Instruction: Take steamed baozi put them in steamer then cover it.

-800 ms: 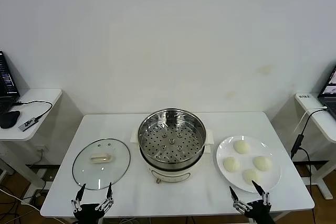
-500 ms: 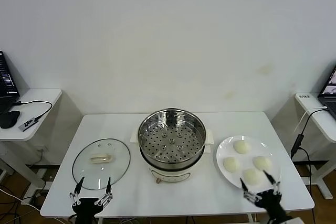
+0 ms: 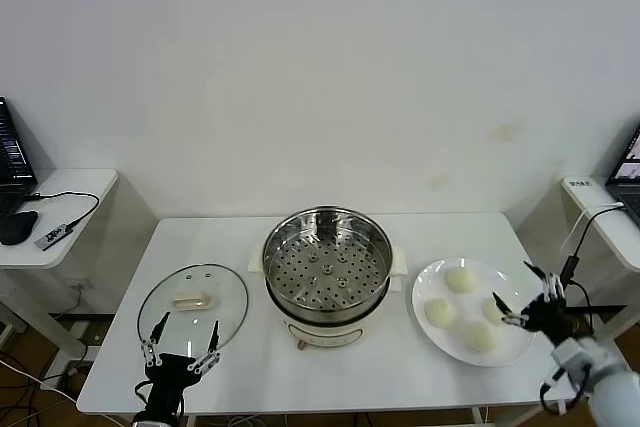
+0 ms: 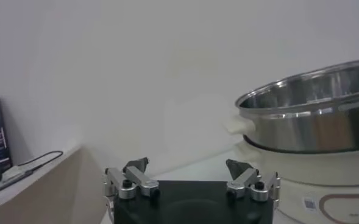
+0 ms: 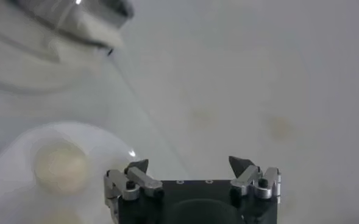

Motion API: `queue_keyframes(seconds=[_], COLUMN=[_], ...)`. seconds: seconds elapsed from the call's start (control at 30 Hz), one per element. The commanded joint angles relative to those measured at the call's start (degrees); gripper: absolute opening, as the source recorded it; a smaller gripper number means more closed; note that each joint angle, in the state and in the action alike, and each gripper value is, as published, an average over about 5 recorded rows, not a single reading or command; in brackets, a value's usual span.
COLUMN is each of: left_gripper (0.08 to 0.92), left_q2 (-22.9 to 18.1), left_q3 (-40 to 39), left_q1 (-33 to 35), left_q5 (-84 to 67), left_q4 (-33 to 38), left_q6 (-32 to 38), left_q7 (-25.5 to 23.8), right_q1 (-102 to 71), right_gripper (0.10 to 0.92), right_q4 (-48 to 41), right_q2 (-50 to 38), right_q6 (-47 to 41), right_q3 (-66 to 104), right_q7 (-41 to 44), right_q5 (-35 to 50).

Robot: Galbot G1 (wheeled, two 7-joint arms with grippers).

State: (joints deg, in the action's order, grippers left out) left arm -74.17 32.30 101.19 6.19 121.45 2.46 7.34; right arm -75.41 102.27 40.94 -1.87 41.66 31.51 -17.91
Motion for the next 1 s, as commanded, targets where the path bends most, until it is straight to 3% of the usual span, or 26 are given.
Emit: queue_keyframes(seconds=[0.03,0.27,0.53,0.77,1.0], left_gripper=[0.823,0.823,0.823,0.823,0.823], left_q2=[0.1,0.6,0.5,0.3,0.1], left_q3=[0.1,0.6,1.1,1.6,1.8], left_q1=[-1.4,-1.1,-1.2,-1.7,-2.0], left_q5=[2.2,2.4,2.7,2.7,2.8], left_q4=[-0.6,-0.1,0.3,0.3,0.2], left_q6=[-0.1,-0.3,-0.4,-0.7,-0.8], left_q7=[-0.8,-0.6,-0.7,-0.9,-1.0], right_q1=[11.9,33.1,60.8,68.8,69.0], right_gripper=[0.823,0.823,0.823,0.823,0.823], right_q4=[-7.4,-17.4,-28.1,-33.3,-38.3], right_q2=[-12.3,-19.0,-15.7,-10.8,-4.0], right_q6=[-1.3,-1.3,0.1,0.2,0.2], right_q3=[-6.2,-31.1,-63.5,-74.3,-76.5], right_q7=[11.0,23.1,29.8,31.4,27.7], right_q5=[-4.6,2.7,6.3,4.7,4.4])
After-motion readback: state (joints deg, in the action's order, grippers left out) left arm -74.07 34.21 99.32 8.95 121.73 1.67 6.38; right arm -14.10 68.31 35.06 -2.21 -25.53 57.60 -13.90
